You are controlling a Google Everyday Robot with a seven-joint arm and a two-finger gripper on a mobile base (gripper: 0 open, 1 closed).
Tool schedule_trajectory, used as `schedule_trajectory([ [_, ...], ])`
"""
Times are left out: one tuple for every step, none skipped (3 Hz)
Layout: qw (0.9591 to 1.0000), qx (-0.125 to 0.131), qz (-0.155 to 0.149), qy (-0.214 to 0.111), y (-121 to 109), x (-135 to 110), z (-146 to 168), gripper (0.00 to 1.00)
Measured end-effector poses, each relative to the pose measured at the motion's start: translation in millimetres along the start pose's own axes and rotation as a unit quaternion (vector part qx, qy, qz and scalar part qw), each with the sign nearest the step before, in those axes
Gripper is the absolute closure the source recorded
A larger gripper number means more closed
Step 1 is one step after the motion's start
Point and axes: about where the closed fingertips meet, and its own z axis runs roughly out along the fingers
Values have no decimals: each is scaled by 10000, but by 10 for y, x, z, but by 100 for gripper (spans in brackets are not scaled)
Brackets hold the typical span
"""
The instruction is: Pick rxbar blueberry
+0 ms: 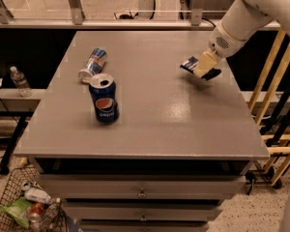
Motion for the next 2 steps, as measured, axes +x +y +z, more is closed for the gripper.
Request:
schedule_trajectory([
  [9968, 89, -683, -411, 129, -287, -395, 100],
  [9879, -89, -1410, -632, 280, -477, -588, 100],
])
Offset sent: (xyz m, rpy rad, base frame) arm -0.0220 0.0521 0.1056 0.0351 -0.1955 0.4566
